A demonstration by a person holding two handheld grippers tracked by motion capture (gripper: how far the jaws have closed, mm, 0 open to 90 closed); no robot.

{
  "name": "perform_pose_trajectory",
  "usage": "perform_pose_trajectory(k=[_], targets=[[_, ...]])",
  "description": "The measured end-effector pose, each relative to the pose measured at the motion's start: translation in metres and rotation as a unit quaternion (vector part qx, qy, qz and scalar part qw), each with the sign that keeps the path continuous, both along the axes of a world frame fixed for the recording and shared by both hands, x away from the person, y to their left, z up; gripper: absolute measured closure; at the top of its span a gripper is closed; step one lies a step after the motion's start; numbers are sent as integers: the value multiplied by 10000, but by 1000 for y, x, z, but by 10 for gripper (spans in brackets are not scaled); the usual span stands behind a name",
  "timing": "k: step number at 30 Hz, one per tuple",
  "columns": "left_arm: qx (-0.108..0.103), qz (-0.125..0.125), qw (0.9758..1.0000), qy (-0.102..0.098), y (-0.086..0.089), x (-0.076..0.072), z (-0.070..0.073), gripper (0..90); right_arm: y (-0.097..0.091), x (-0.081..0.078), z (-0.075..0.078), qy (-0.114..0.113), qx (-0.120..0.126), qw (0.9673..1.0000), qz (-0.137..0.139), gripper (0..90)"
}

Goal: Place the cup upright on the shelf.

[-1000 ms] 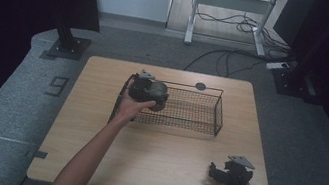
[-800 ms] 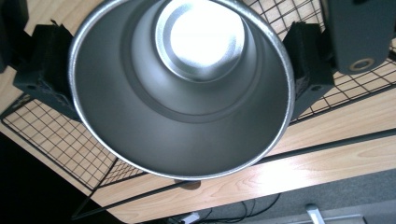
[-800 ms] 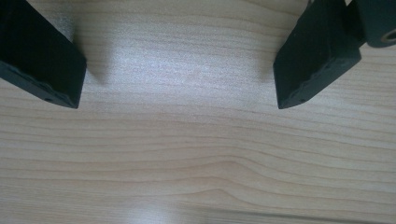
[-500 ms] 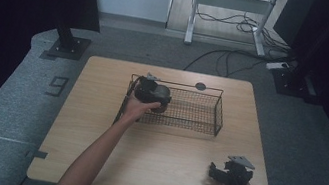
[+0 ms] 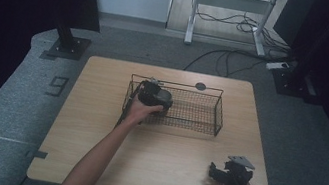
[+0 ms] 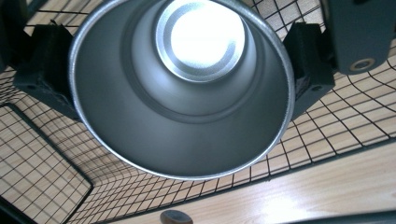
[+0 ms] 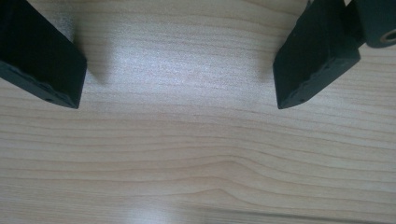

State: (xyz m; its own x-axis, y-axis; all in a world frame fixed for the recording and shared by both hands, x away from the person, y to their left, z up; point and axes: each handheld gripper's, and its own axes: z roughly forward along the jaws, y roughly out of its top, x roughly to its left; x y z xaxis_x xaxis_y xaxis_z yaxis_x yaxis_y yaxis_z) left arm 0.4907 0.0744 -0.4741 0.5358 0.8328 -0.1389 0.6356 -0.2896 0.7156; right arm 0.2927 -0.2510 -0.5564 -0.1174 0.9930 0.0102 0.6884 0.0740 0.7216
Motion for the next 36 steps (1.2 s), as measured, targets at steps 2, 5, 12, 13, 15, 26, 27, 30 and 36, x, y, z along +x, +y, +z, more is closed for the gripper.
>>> perform_pose_trajectory(k=[2,5,12,13,15,26,27,30,36], targets=[[4,-8,10000,24,-1,0,-2,148,0,0,0,0,0,10000,1,27],[80,-40,9999,84,-2,1,-5,147,0,0,0,-1,-1,10000,1,27],[182,-84,9997,166,-5,0,-10,145,0,0,0,1,0,10000,-1,27],[183,-79,9997,164,-5,0,-10,145,0,0,0,0,-1,10000,1,27],[179,-72,9997,165,-5,0,-11,145,0,0,0,1,1,10000,-1,27],[162,24,9997,200,-2,-1,-12,115,0,0,0,1,-1,10000,0,27],[155,30,9997,190,-2,-1,-11,115,0,0,0,1,-1,10000,0,27],[161,19,9996,209,-1,-1,-10,90,0,0,0,1,-1,10000,0,27],[309,-40,9995,38,-3,-5,-6,22,0,0,0,0,0,10000,0,27]])
